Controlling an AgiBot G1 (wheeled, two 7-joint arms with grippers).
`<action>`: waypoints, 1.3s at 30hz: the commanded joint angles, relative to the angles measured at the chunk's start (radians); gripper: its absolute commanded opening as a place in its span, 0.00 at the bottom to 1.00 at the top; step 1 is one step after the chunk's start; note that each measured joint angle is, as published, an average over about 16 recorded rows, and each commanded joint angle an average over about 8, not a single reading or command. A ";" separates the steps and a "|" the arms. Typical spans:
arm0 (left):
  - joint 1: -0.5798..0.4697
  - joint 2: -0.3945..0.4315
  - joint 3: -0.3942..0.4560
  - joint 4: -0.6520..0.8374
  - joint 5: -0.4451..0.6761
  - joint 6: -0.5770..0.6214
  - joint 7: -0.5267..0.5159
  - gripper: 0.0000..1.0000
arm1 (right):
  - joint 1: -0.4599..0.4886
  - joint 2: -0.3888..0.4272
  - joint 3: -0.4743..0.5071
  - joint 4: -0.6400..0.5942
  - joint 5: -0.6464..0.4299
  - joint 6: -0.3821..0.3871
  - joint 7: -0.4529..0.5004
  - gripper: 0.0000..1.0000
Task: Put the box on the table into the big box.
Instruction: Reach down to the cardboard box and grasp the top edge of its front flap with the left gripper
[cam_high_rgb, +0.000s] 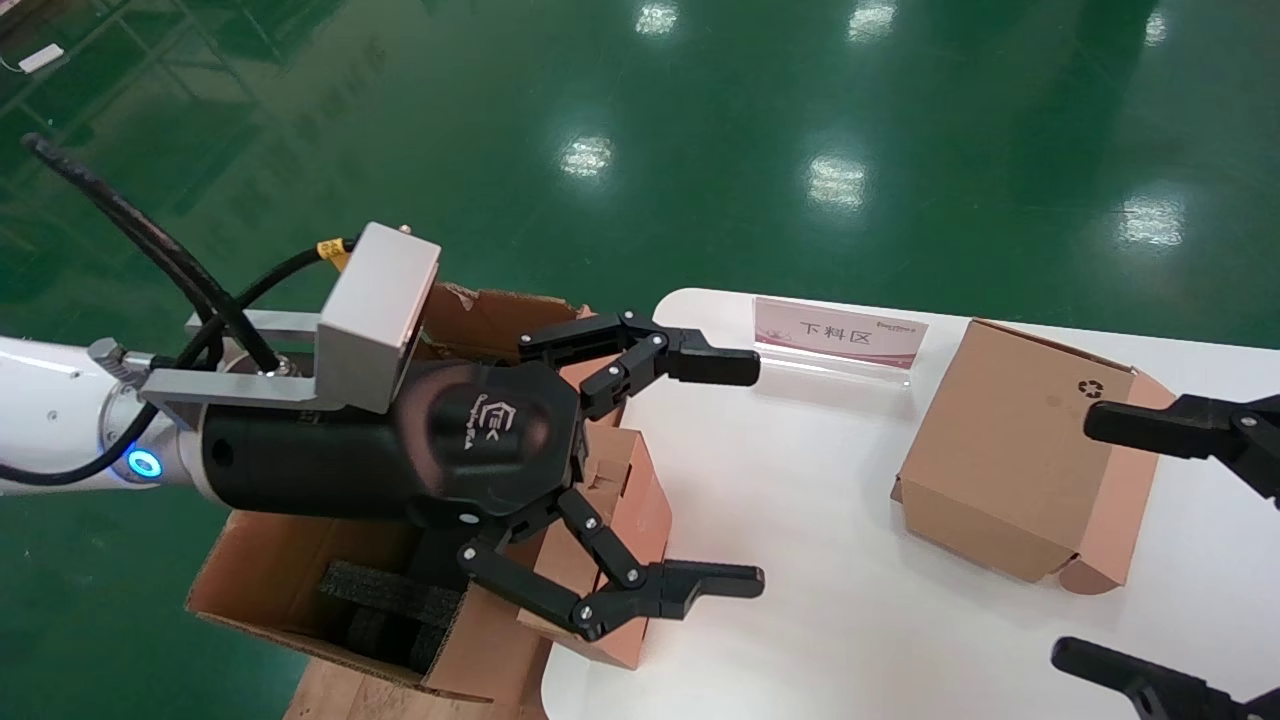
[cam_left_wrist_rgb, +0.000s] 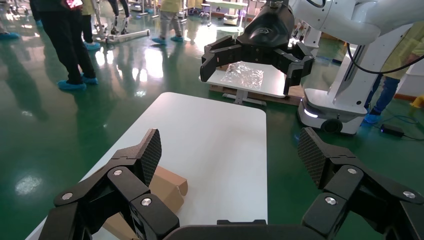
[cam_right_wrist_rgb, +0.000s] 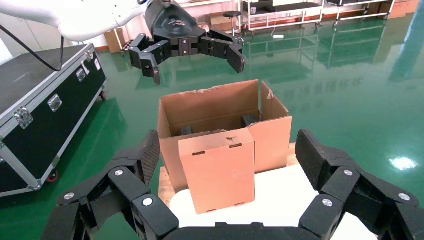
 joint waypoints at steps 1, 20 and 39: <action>0.000 0.000 0.000 0.000 0.000 0.000 0.000 1.00 | 0.000 0.000 0.000 0.000 0.000 0.000 0.000 1.00; 0.000 0.000 0.000 0.000 0.000 0.000 0.000 1.00 | 0.000 0.000 0.000 0.000 0.000 0.000 0.000 1.00; 0.000 0.000 0.000 0.000 0.000 0.000 0.000 1.00 | 0.000 0.000 0.000 0.000 0.000 0.000 0.000 1.00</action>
